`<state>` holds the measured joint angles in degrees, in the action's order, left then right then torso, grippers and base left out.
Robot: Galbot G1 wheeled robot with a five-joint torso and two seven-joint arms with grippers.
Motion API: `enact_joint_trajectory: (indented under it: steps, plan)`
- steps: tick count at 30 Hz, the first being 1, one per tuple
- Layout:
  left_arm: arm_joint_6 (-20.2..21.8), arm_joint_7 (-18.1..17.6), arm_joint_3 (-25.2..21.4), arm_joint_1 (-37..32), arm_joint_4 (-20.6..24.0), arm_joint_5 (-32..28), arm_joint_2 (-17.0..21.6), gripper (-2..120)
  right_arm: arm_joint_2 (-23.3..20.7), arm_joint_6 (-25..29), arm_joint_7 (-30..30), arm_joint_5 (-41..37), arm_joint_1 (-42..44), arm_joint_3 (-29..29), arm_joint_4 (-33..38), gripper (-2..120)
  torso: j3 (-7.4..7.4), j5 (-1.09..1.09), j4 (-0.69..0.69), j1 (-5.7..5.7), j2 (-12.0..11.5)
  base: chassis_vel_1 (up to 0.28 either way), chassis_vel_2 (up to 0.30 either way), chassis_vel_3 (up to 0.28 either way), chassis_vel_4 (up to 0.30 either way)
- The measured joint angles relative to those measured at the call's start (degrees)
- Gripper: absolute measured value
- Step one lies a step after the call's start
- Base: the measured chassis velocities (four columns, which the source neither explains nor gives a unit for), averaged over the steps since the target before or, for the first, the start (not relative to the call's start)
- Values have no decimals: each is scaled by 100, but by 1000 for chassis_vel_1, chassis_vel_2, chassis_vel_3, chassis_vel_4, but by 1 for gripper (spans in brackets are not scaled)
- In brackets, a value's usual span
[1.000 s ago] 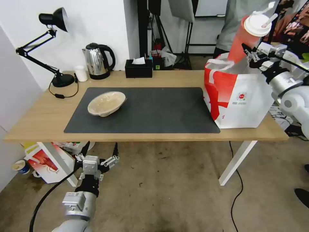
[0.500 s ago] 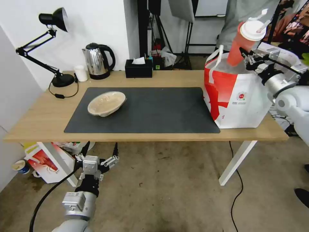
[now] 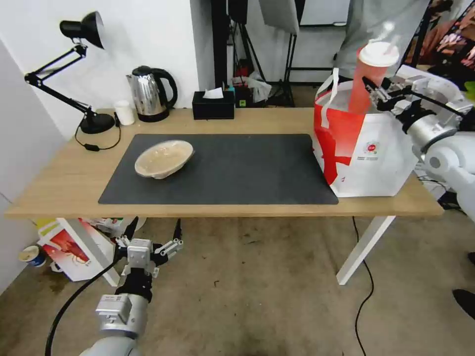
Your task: Pick up the trash from the table and place it into the takeout bag.
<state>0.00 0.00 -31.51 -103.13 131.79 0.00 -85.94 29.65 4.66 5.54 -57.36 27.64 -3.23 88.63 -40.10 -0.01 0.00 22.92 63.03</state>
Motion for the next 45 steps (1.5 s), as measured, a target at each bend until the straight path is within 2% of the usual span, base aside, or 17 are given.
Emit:
enact_joint_trajectory:
  steps: [6, 8, 9, 11, 15, 21, 26, 28, 30, 33, 36, 38, 40, 42, 45]
  plan:
    - [0, 0, 0, 0, 0, 0, 0, 100, -197, -101, -88, -73, 295, -230, 364, 72, 0, 1, 0, 0, 0, 0, 0, 0, 0]
    - [0, 0, 0, 0, 0, 0, 0, 100, -222, -114, -104, -81, 313, -247, 392, 73, 0, 1, 0, 0, 0, 0, 0, 0, 0]
    - [0, 0, 0, 0, 0, 0, 0, 100, -267, -130, -124, -105, 340, -284, 441, 82, 0, 1, 0, 0, 0, 0, 0, 0, 0]
    - [0, 0, 0, 0, 0, 0, 0, 100, -337, -144, -151, -147, 394, -346, 522, 90, 0, 1, 0, 0, 0, 0, 0, 0, 0]
    - [0, 0, 0, 1, 0, 0, 0, 100, -439, -168, -189, -227, 551, -479, 690, 99, 0, 0, 0, 0, 0, 0, 0, 0, 0]
    - [0, 0, 0, 0, 0, 0, 0, 100, -538, -211, -222, -279, 1009, -817, 985, 100, 0, 0, 0, 0, 0, 0, 0, 0, 0]
    - [0, 0, 0, 1, 0, 0, 0, 100, -572, -215, -397, -361, 1780, -1364, 1561, 100, 0, 2, 0, 0, 0, 0, 0, 0, 0]
    - [0, 0, 0, 1, 0, 0, 0, 100, -539, -236, -713, -526, 2391, -1888, 2236, 100, 0, 0, 0, 0, 0, 0, 0, 0, 0]
    - [0, 0, 0, 0, 0, 0, 0, 100, -524, -246, -779, -544, 2500, -1988, 2367, 100, 1, 0, 0, 0, 0, 0, 0, 0, 0]
    - [0, 0, 0, 0, 0, 0, 0, 100, -336, -271, -1146, -578, 3237, -2538, 3313, 100, 0, 0, 0, 0, 0, 0, 0, 0, 0]
    - [0, 0, 1, 0, 0, 0, 0, 100, -264, -271, -1210, -587, 3496, -2706, 3604, 100, 1, -1, 1, 0, 0, 0, 0, 0, 0]
    - [0, 0, 0, 0, 0, 0, 1, 100, -114, -271, -1232, -589, 4065, -3017, 4038, 100, 1, 0, 0, -1, 0, 0, 0, 0, 0]
    - [0, 0, 0, 0, 0, 0, 0, 100, -89, -269, -1231, -588, 4140, -3059, 4087, 100, 1, -1, 0, -1, 0, 0, 0, 0, 0]
    - [0, 0, 0, 0, 0, 0, 0, 100, 132, -198, -1220, -474, 4621, -3282, 4349, 100, 0, 1, 0, 0, 0, 0, 0, 0, 0]
    - [0, 0, 0, 0, 0, 0, 0, 100, 320, -124, -1223, -286, 4847, -3394, 4473, 100, 0, 0, 0, 0, 0, 0, 0, 0, 0]
